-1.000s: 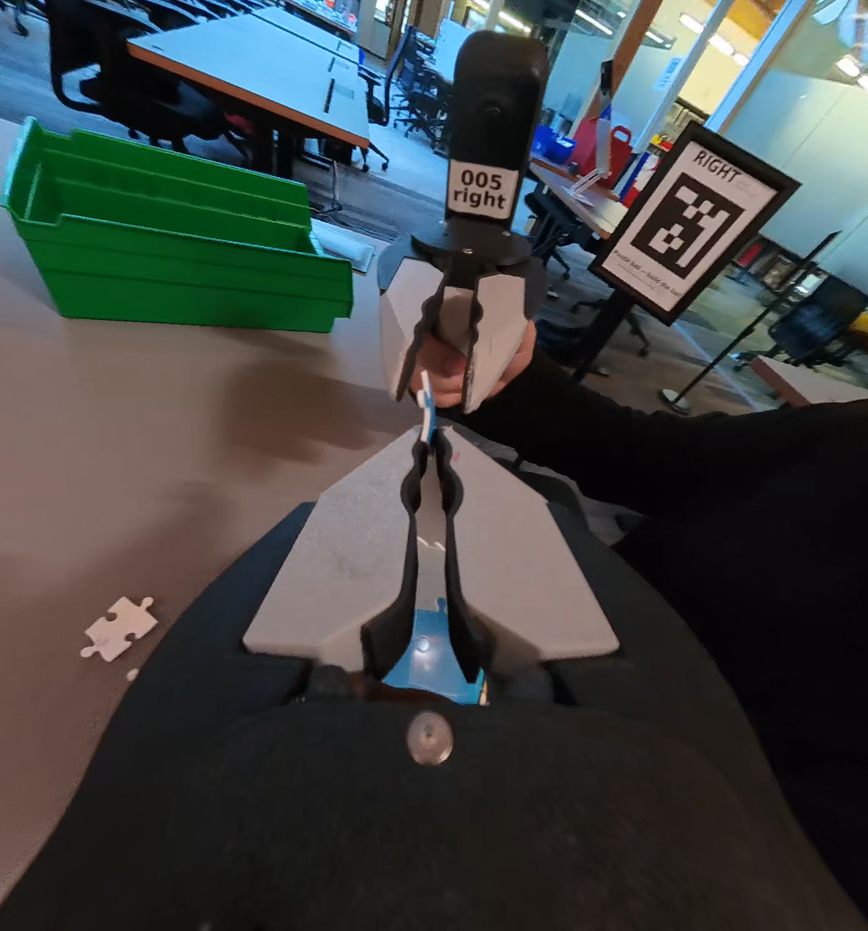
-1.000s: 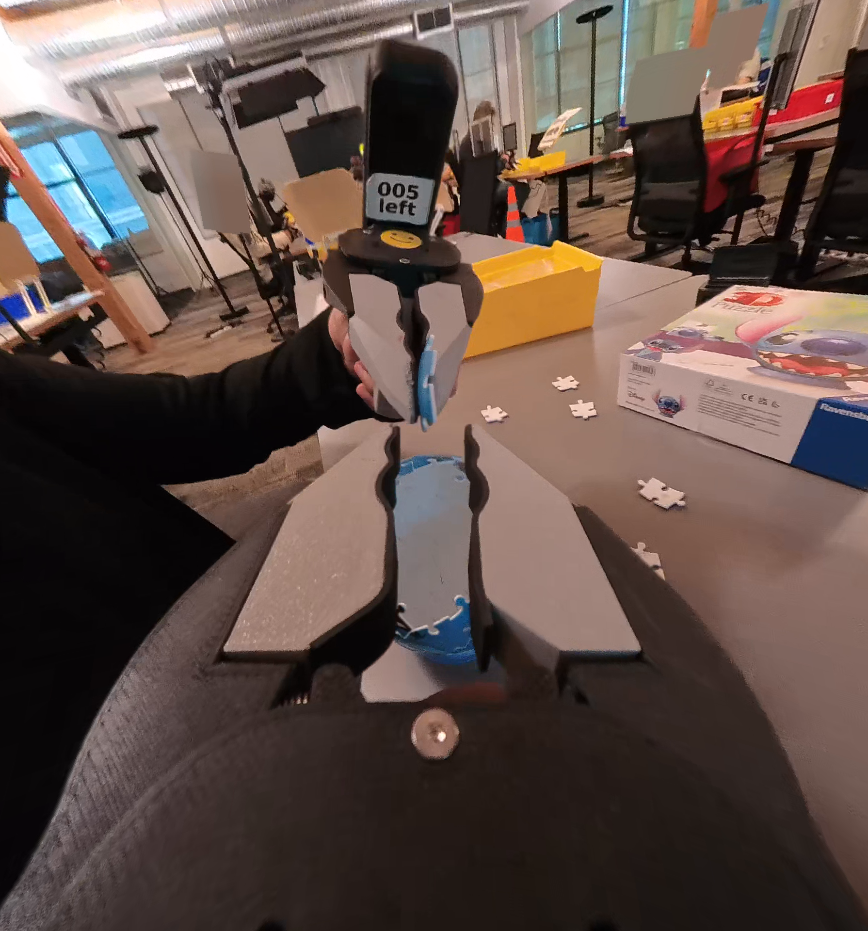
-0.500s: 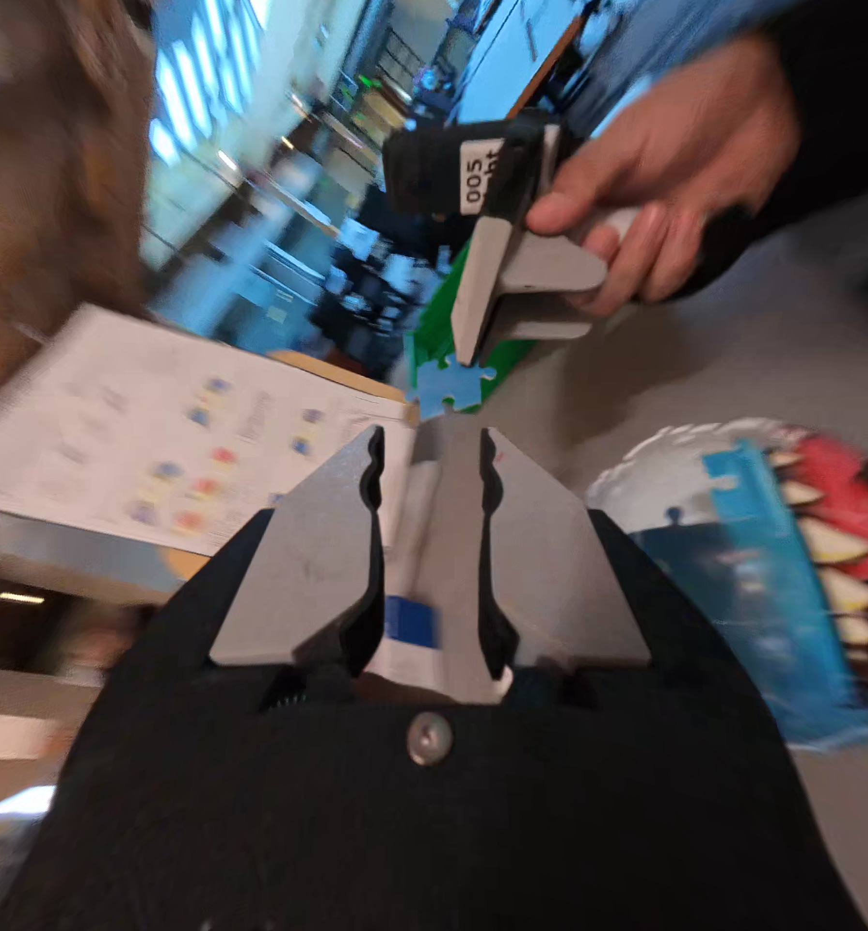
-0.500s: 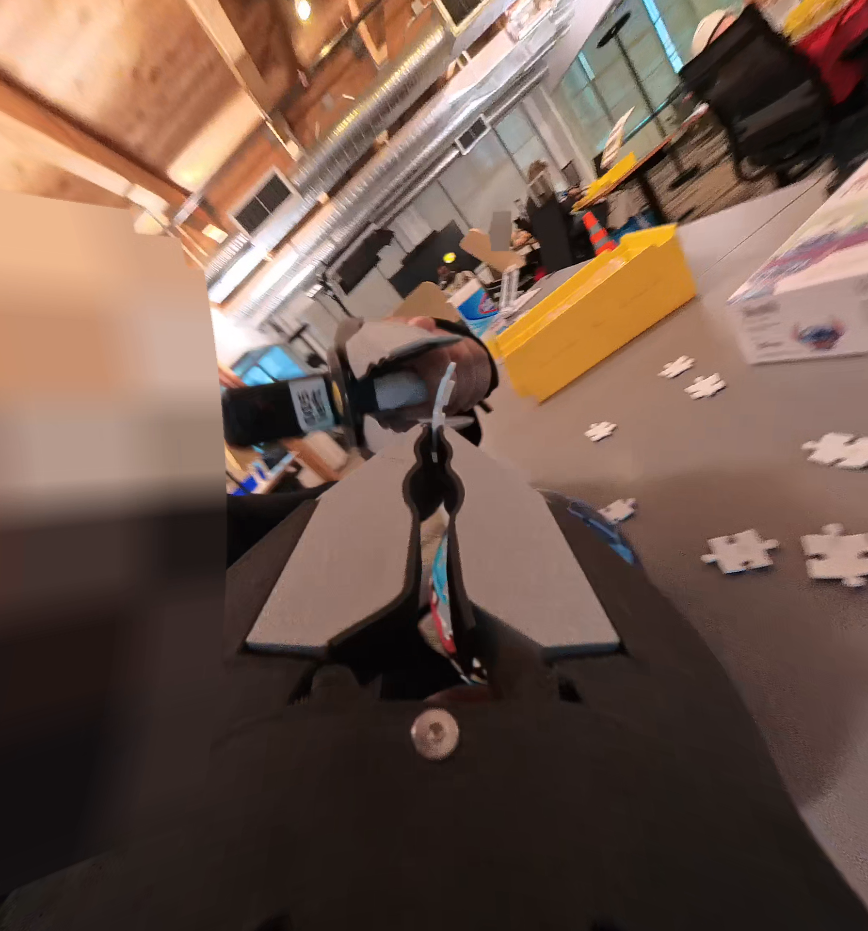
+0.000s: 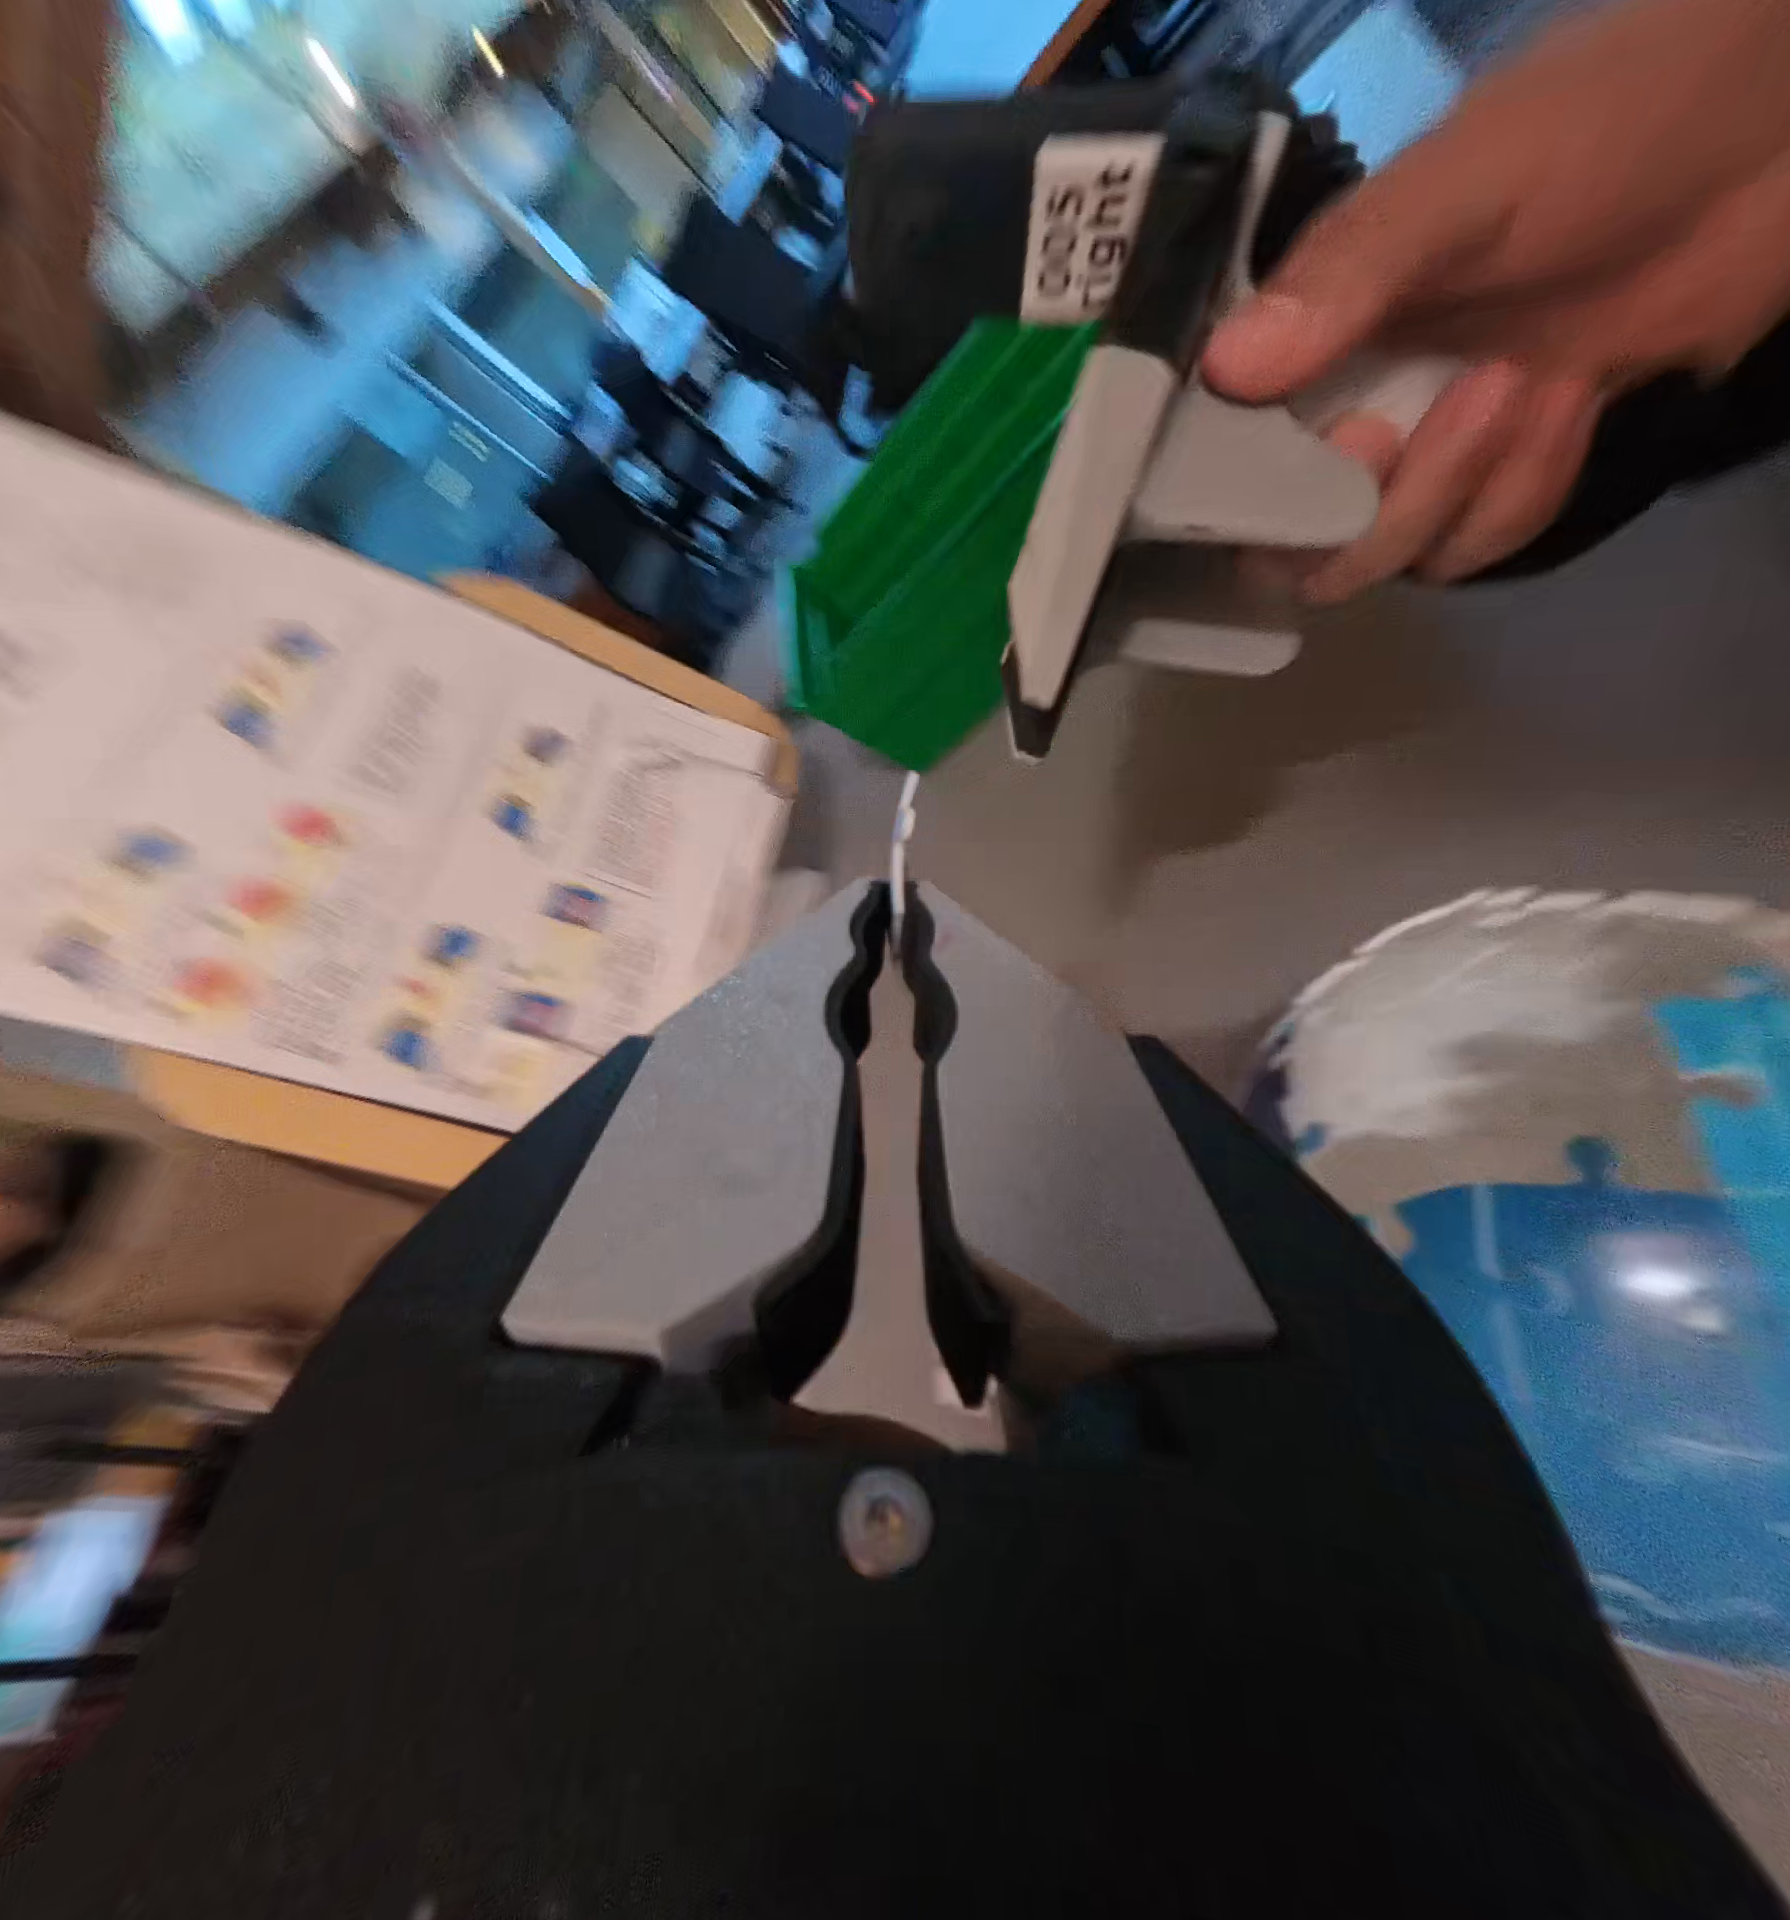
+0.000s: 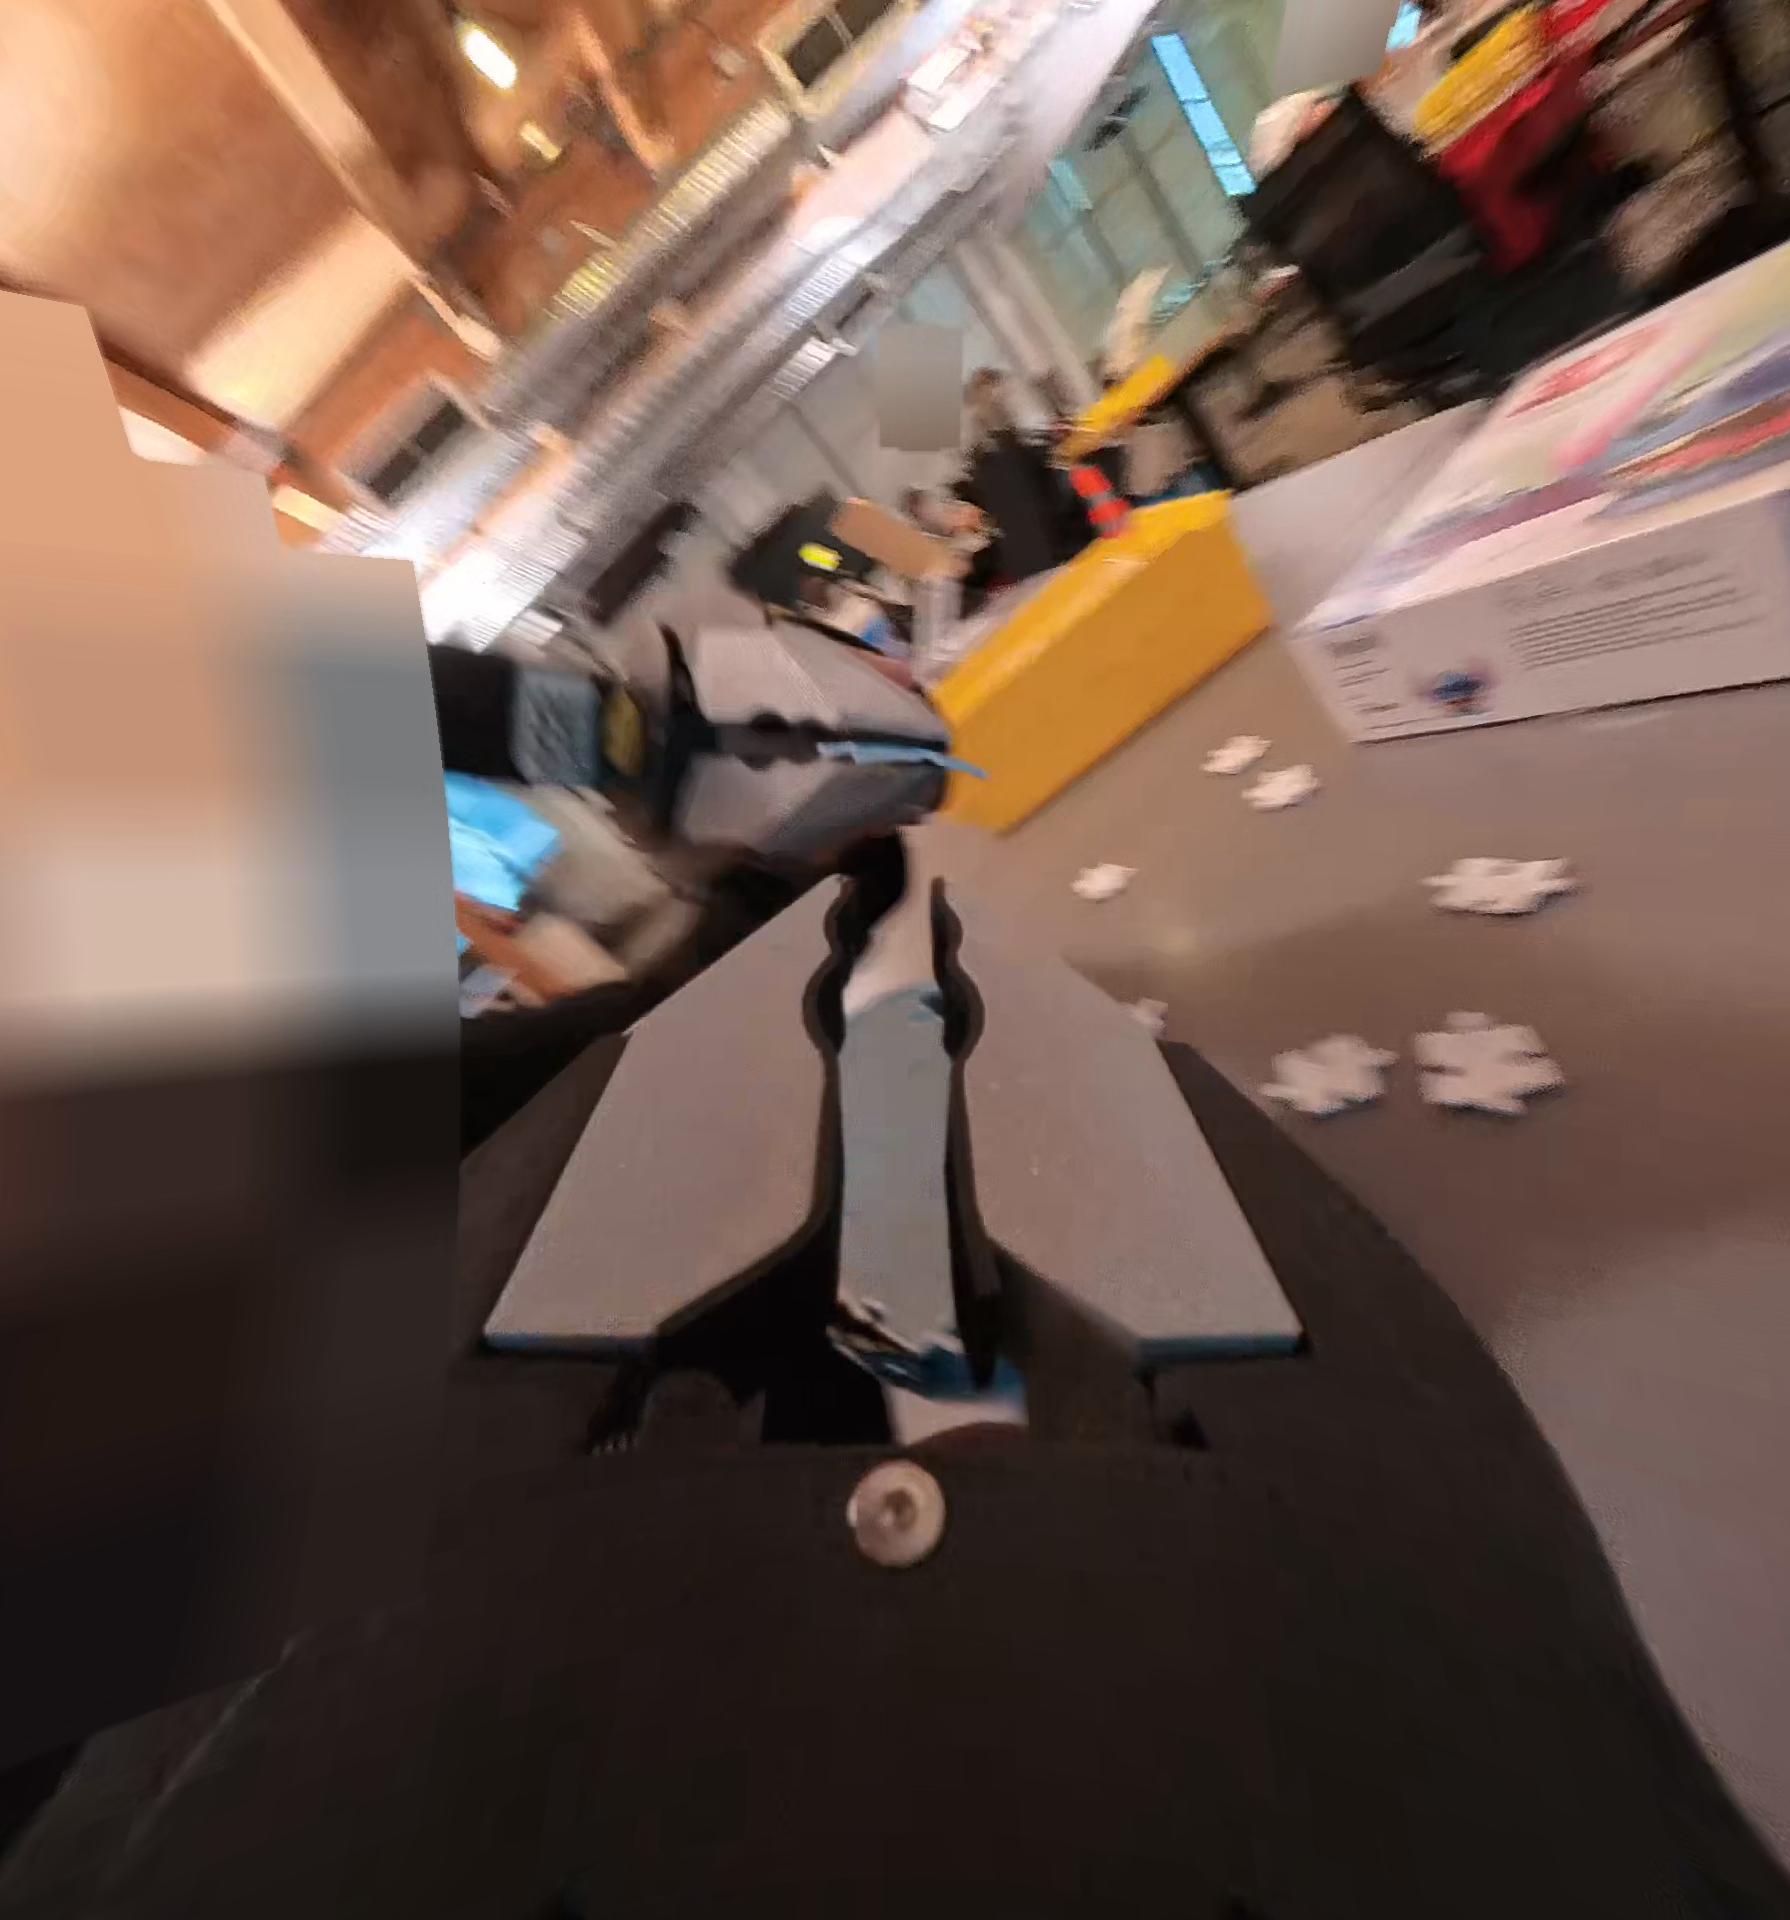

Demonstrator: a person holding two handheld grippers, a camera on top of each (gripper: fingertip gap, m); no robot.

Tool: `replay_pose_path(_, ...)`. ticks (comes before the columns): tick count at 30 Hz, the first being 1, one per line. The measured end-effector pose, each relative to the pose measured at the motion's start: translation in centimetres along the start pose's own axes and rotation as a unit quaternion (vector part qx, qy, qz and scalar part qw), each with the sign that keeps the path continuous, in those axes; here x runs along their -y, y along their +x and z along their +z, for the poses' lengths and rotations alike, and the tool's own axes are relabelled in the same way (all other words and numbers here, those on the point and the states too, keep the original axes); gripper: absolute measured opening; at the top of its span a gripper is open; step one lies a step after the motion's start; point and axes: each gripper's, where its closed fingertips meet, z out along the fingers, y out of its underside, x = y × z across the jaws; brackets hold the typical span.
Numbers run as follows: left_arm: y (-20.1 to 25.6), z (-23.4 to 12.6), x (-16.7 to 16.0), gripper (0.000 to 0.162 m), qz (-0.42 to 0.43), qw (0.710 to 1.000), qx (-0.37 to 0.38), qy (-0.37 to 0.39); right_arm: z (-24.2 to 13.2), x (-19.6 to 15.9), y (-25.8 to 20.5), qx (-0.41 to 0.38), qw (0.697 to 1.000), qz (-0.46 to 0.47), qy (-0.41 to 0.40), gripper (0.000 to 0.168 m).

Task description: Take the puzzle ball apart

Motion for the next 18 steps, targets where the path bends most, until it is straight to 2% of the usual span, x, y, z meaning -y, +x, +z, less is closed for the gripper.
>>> replay_pose_path(1,0.1,-0.1,-0.1,0.000,-0.077,0.996,-0.041,-0.006,-0.5,-0.1,0.4,-0.043,0.998,-0.045,-0.016,0.015)
replay_pose_path(2,0.4,-0.2,0.0,0.000,-0.148,0.985,-0.086,-0.006,-0.7,-0.4,0.5,-0.079,0.992,-0.087,-0.036,0.016)
replay_pose_path(4,1.4,-0.5,0.8,0.000,-0.278,0.943,-0.184,-0.004,-0.7,-0.6,-0.2,-0.125,0.978,-0.151,-0.067,0.019)
replay_pose_path(6,2.0,-0.6,1.6,0.000,-0.349,0.905,-0.246,0.005,-0.2,-1.1,-1.6,-0.137,0.966,-0.196,-0.093,0.020)
replay_pose_path(10,3.9,-0.9,2.0,0.000,-0.382,0.865,-0.325,-0.007,0.4,-1.7,-1.9,-0.184,0.940,-0.254,-0.135,0.016)
replay_pose_path(12,4.5,-1.1,2.2,0.000,-0.378,0.860,-0.342,-0.009,0.9,-2.4,-2.3,-0.166,0.942,-0.249,-0.153,0.013)
replay_pose_path(14,4.9,-1.3,2.2,0.000,-0.375,0.856,-0.356,-0.011,0.9,-2.4,-2.0,-0.173,0.939,-0.252,-0.158,0.000)
replay_pose_path(18,5.3,-1.5,2.1,0.000,-0.378,0.850,-0.367,-0.010,0.8,-2.1,-2.2,-0.161,0.946,-0.242,-0.140,0.000)
